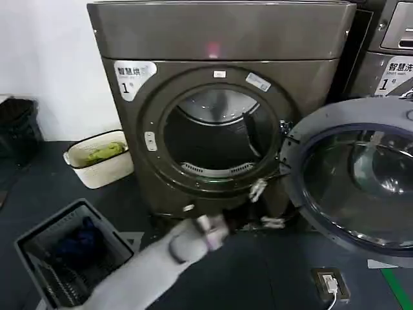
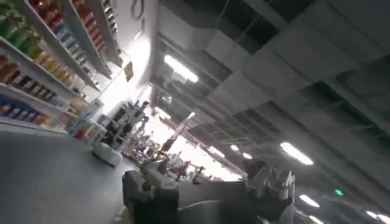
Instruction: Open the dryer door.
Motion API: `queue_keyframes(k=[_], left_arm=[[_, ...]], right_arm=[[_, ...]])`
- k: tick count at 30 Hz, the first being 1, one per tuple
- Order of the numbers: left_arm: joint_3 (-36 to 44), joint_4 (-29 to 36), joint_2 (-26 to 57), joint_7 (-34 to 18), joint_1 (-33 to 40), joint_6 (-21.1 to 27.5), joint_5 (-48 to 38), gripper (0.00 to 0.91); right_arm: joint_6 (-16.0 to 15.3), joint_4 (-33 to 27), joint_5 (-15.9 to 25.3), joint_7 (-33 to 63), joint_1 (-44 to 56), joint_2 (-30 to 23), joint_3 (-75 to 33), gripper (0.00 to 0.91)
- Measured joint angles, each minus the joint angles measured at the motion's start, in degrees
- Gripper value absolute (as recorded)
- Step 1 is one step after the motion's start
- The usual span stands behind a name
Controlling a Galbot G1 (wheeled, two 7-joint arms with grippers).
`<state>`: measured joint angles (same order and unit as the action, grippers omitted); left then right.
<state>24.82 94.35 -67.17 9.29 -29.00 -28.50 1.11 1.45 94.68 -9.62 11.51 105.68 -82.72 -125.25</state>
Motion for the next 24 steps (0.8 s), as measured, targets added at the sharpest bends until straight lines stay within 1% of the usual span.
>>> queue_keyframes(k=[3, 6, 8, 11, 13, 16, 18, 19, 22, 24], left_arm=[[-1.84, 4.31, 5.66, 0.02, -2.31, -0.37, -0.11, 0.907], [-5.45, 7.97, 12.28, -0.01, -5.66, -0.15, -1.19, 0.907], [-8.62, 10.33, 16.37, -0.01, -8.13, 0.21, -1.49, 0.907], [-14.62, 13.85, 22.45, -0.02, -13.35, 2.57, -2.22, 0.907], [-18.88, 16.14, 26.23, -0.47, -17.61, 5.39, -4.06, 0.907], [-24.56, 19.45, 30.83, -2.12, -23.19, 11.84, -9.24, 0.907], [-27.71, 21.65, 33.78, -5.08, -25.99, 17.77, -13.8, 0.907], [-29.01, 22.85, 35.11, -6.73, -26.83, 21.37, -16.53, 0.907], [-32.24, 26.1, 37.81, -12.83, -27.76, 34.24, -26.44, 0.907], [-34.5, 28.04, 38.35, -17.36, -27.79, 43.41, -35.51, 0.907]], right_arm=[[-0.02, 0.24, 0.06, -0.03, -0.54, 0.65, 1.22, 0.907], [-0.06, 0.9, 0.09, -0.03, -1.11, 1.33, 2.57, 0.907], [-0.82, 1.39, 0.06, -0.03, -1.61, 1.84, 3.55, 0.907], [-1.63, 2.33, -0.1, -0.02, -2.44, 2.56, 5.08, 0.907], [-2.44, 2.8, -1.18, 0.01, -2.92, 2.75, 5.98, 0.907], [-3.26, 3.82, -3.2, -0.13, -3.55, 3.02, 7.11, 0.907], [-3.41, 4.11, -3.58, -0.39, -3.85, 3.37, 7.56, 0.907], [-3.41, 4.11, -3.65, -0.47, -3.92, 3.53, 7.81, 0.907], [-3.15, 3.79, -4.07, -0.59, -4.25, 3.79, 8.42, 0.907], [-2.89, 3.47, -4.12, -0.62, -4.5, 3.8, 8.89, 0.907]])
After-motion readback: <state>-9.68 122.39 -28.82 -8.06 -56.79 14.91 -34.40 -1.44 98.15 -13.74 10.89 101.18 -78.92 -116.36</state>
